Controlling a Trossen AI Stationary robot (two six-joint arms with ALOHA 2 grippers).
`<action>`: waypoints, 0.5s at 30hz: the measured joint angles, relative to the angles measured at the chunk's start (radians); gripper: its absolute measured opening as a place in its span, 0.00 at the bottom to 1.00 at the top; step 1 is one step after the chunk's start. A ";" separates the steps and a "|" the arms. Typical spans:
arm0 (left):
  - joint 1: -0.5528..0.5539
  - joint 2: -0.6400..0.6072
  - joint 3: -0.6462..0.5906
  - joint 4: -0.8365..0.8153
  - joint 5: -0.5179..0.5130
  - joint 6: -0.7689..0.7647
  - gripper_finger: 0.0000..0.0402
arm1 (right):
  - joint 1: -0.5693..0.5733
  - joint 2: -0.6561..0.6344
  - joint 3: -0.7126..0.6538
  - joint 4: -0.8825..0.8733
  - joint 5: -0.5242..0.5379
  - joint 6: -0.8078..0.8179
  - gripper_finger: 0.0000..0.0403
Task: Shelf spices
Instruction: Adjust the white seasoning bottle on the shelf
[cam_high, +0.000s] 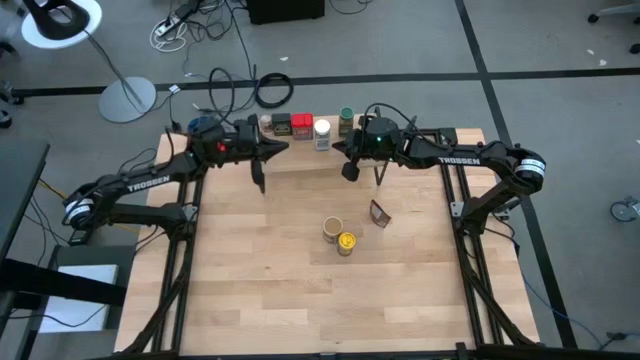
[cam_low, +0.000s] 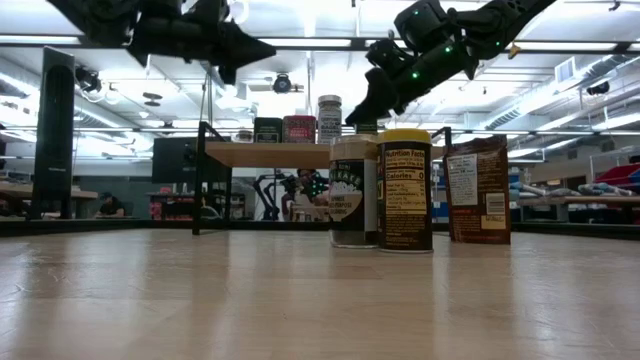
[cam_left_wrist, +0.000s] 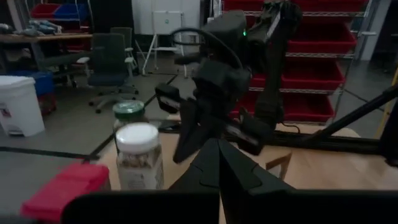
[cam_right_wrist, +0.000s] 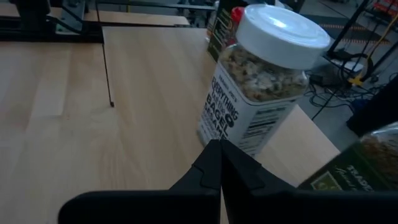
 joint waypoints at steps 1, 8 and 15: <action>0.000 0.000 0.019 -0.019 -0.004 0.008 0.00 | 0.003 0.000 0.000 0.005 0.000 0.000 0.00; 0.000 0.000 0.125 -0.084 -0.009 0.016 0.00 | 0.032 0.000 0.000 0.021 0.002 0.006 0.00; 0.000 0.000 0.217 -0.218 -0.009 0.054 0.00 | 0.051 0.000 0.000 0.068 0.002 0.000 0.00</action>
